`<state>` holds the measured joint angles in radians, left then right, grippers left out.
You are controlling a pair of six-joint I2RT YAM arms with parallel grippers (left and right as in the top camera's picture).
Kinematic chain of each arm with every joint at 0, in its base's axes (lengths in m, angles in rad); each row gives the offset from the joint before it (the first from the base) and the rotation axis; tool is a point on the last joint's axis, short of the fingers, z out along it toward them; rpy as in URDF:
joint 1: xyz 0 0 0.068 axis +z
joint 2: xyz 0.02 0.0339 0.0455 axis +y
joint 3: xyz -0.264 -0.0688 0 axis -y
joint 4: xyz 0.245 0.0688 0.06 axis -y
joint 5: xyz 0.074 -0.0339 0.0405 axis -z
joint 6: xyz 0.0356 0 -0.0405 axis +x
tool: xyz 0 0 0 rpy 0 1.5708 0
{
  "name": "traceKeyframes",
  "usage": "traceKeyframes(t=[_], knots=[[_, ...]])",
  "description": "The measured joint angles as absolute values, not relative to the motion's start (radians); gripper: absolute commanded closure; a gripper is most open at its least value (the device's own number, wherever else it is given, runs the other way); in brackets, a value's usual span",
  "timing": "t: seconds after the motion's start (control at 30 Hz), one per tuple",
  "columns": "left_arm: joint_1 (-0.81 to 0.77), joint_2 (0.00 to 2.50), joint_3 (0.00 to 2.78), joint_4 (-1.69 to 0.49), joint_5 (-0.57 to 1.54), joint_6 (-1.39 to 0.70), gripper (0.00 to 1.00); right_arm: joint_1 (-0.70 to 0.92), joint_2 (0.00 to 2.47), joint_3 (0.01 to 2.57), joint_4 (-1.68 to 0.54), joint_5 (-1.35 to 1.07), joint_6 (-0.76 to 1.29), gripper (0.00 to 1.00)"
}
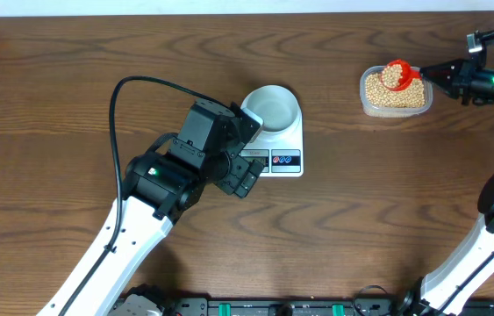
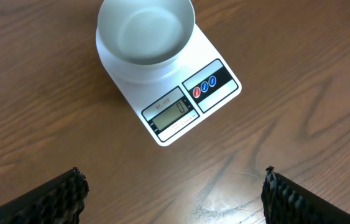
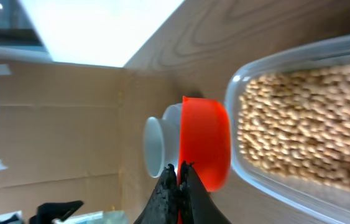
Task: Scoop item into bowl and weigh 50g on scale
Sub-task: 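Lift the filled red scoop out of the tub with the right gripper, then carry the filled scoop left over the white bowl on the scale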
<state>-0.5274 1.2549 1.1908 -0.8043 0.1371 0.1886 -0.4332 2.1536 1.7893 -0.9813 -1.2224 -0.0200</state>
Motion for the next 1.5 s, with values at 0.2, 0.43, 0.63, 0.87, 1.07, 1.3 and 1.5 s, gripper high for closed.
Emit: traceKeyframes(t=[0.2, 0.43, 0.63, 0.87, 1.07, 1.3, 1.5], knots=[[-0.527, 1.255, 1.191, -0.804, 0.137, 0.189, 0.08, -0.419, 2.154, 1.789, -0.982, -1.29, -0.02, 0.99], [-0.527, 1.255, 1.191, -0.804, 0.137, 0.189, 0.08, -0.347, 2.154, 1.789, -0.981, -1.32, -0.02, 0.99], [-0.527, 1.255, 1.191, -0.804, 0.137, 0.189, 0.08, -0.271, 2.154, 1.789, -0.97, -1.329, -0.02, 0.99], [-0.527, 1.255, 1.191, -0.804, 0.137, 0.189, 0.08, -0.168, 2.154, 1.789, -0.905, -1.332, -0.02, 0.99], [-0.527, 1.255, 1.191, -0.804, 0.137, 0.189, 0.08, -0.088, 2.154, 1.788, -0.838, -1.323, -0.023, 0.99], [-0.527, 1.255, 1.191, -0.804, 0.137, 0.189, 0.08, -0.004, 2.154, 1.788, -0.782, -1.258, -0.023, 0.99], [-0.527, 1.255, 1.191, -0.804, 0.137, 0.189, 0.08, 0.054, 2.154, 1.788, -0.743, -1.179, -0.024, 0.99]])
